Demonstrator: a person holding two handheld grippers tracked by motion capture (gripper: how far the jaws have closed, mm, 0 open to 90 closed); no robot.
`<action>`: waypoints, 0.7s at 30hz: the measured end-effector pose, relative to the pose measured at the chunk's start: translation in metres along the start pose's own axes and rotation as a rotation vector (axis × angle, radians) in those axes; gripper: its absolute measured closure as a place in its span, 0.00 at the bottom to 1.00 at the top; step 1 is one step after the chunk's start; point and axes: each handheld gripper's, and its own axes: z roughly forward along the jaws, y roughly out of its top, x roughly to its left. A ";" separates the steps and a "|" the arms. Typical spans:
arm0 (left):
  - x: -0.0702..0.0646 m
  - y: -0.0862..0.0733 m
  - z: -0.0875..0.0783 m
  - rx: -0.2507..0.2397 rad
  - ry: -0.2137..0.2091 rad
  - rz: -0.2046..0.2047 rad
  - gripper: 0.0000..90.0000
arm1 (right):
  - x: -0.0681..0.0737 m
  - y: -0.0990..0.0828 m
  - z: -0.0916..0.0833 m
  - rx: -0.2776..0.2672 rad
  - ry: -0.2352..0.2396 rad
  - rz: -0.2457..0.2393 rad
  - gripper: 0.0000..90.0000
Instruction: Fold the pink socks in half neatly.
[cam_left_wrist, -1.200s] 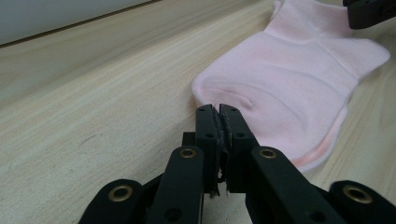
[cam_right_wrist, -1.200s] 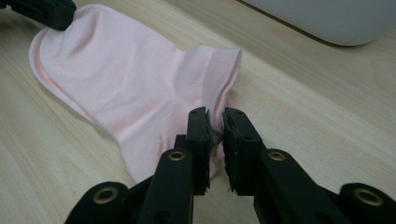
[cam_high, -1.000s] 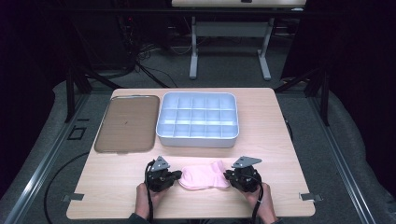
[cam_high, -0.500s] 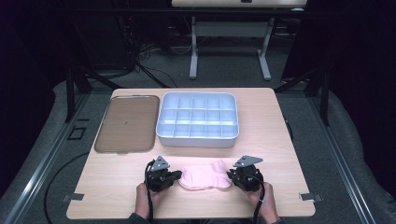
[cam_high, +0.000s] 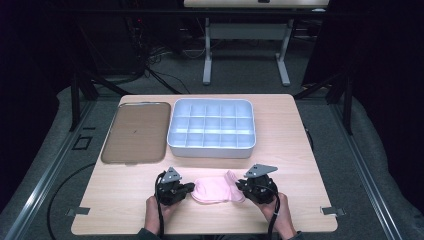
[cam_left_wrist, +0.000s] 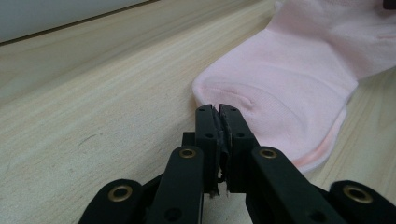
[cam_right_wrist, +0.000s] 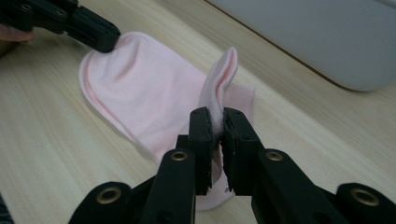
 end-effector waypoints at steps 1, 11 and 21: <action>0.000 0.000 0.000 0.000 0.000 0.000 0.96 | 0.001 0.002 0.000 -0.006 0.010 0.000 0.91; 0.000 0.000 0.000 0.000 0.000 0.000 0.96 | 0.018 0.025 0.015 0.010 0.076 -0.021 0.91; 0.000 0.000 0.000 0.000 -0.001 0.000 0.96 | 0.033 0.040 0.038 0.040 0.124 -0.046 0.91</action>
